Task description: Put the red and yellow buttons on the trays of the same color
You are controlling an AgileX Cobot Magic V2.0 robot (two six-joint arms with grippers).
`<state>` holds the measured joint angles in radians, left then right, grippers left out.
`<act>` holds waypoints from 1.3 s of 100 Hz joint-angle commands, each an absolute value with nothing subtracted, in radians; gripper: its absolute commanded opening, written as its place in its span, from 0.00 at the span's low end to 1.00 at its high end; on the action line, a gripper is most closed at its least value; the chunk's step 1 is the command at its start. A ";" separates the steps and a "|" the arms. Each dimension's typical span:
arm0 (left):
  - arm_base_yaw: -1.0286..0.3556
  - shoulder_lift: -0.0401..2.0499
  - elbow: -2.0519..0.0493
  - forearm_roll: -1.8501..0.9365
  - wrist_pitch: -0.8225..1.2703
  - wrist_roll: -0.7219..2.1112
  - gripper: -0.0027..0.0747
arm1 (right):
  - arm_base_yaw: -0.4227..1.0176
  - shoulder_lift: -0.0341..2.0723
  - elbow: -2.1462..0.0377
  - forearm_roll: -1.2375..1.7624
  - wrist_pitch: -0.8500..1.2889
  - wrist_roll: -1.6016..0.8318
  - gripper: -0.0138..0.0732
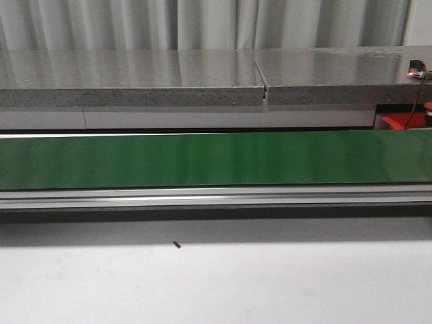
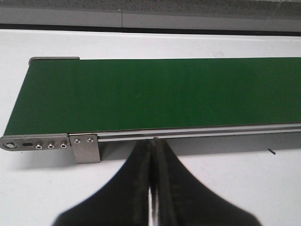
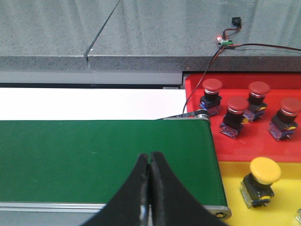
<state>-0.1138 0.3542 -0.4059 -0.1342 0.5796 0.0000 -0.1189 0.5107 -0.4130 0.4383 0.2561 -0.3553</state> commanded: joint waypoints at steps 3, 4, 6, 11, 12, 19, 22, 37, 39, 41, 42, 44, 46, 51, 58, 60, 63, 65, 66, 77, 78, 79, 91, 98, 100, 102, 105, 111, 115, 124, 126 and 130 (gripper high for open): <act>-0.114 0.361 -0.432 -0.146 0.503 0.000 0.01 | -0.117 0.455 -0.374 0.439 0.112 -0.363 0.08; -0.114 0.361 -0.432 -0.146 0.503 0.000 0.01 | -0.117 0.445 -0.365 0.430 0.105 -0.358 0.08; -0.114 0.361 -0.432 -0.146 0.503 0.000 0.01 | -0.117 0.425 -0.346 0.407 0.093 -0.340 0.08; -0.114 0.361 -0.432 -0.146 0.503 0.000 0.01 | -0.117 0.394 -0.319 0.357 0.074 -0.303 0.08; -0.114 0.361 -0.432 -0.146 0.503 0.000 0.01 | -0.117 0.389 -0.315 0.348 0.071 -0.283 0.08; -0.114 0.361 -0.432 -0.146 0.503 0.000 0.01 | -0.117 0.334 -0.270 0.225 0.046 -0.167 0.08; -0.114 0.361 -0.432 -0.146 0.503 0.000 0.01 | -0.117 0.312 -0.251 0.173 0.037 -0.130 0.08; -0.114 0.361 -0.432 -0.146 0.503 0.000 0.01 | -0.106 0.210 -0.148 -0.047 -0.044 0.096 0.08; -0.114 0.361 -0.432 -0.146 0.503 0.000 0.01 | -0.101 0.198 -0.135 -0.061 -0.065 0.108 0.08; -0.114 0.361 -0.432 -0.146 0.503 0.000 0.01 | -0.099 0.189 -0.122 -0.068 -0.074 0.110 0.08; -0.114 0.361 -0.432 -0.146 0.503 0.000 0.01 | -0.097 0.177 -0.119 -0.071 -0.084 0.110 0.08; -0.114 0.361 -0.432 -0.146 0.503 0.000 0.01 | -0.095 0.169 -0.107 -0.075 -0.092 0.110 0.08; -0.114 0.361 -0.432 -0.146 0.503 0.000 0.01 | -0.093 0.157 -0.097 -0.075 -0.102 0.109 0.08; -0.114 0.361 -0.432 -0.146 0.503 0.000 0.01 | -0.093 0.132 -0.075 -0.075 -0.100 0.109 0.08; -0.114 0.361 -0.432 -0.146 0.503 0.000 0.01 | -0.093 0.098 -0.053 -0.075 -0.092 0.108 0.08; -0.114 0.361 -0.432 -0.146 0.503 0.000 0.01 | -0.095 0.087 -0.046 -0.075 -0.092 0.108 0.08; -0.114 0.361 -0.432 -0.146 0.503 0.000 0.01 | -0.095 0.076 -0.038 -0.075 -0.092 0.108 0.08; -0.114 0.361 -0.432 -0.146 0.503 0.000 0.01 | -0.095 0.060 -0.028 -0.075 -0.092 0.108 0.08; -0.114 0.361 -0.432 -0.146 0.503 0.000 0.01 | -0.095 0.056 -0.025 -0.075 -0.093 0.108 0.08; -0.114 0.361 -0.432 -0.146 0.503 0.000 0.01 | -0.095 -0.014 0.013 -0.074 -0.084 0.108 0.08; -0.114 0.361 -0.432 -0.146 0.503 0.000 0.01 | -0.095 -0.019 0.013 -0.074 -0.075 0.108 0.08; -0.114 0.361 -0.432 -0.146 0.503 0.000 0.01 | -0.095 -0.023 0.013 -0.074 -0.065 0.108 0.08; -0.114 0.361 -0.432 -0.146 0.502 0.000 0.01 | -0.095 -0.030 0.012 -0.074 -0.022 0.108 0.08; -0.114 0.361 -0.432 -0.146 0.502 0.000 0.01 | -0.095 -0.030 0.012 -0.074 -0.019 0.108 0.08; -0.114 0.361 -0.432 -0.146 0.502 0.000 0.01 | -0.095 -0.030 0.012 -0.074 -0.019 0.108 0.08; -0.114 0.361 -0.432 -0.146 0.502 0.000 0.01 | -0.095 -0.030 0.012 -0.074 -0.019 0.108 0.08; -0.114 0.361 -0.432 -0.146 0.502 0.000 0.01 | -0.095 -0.030 0.012 -0.073 -0.021 0.108 0.08; -0.114 0.361 -0.432 -0.146 0.502 0.000 0.01 | -0.095 -0.030 0.012 -0.073 -0.018 0.108 0.08; -0.114 0.361 -0.432 -0.146 0.502 0.000 0.01 | -0.095 -0.030 0.012 -0.073 -0.018 0.108 0.08; -0.114 0.361 -0.432 -0.146 0.502 0.000 0.01 | -0.095 -0.030 0.012 -0.073 -0.018 0.108 0.08; -0.114 0.361 -0.432 -0.146 0.502 0.000 0.01 | -0.095 -0.030 0.012 -0.073 -0.018 0.108 0.08; -0.114 0.361 -0.432 -0.146 0.502 0.000 0.01 | -0.095 -0.030 0.012 -0.073 -0.018 0.108 0.08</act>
<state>-0.1138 0.3542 -0.4059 -0.1342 0.5796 0.0000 -0.0948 -0.0100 0.0269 -0.0597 0.0520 0.1050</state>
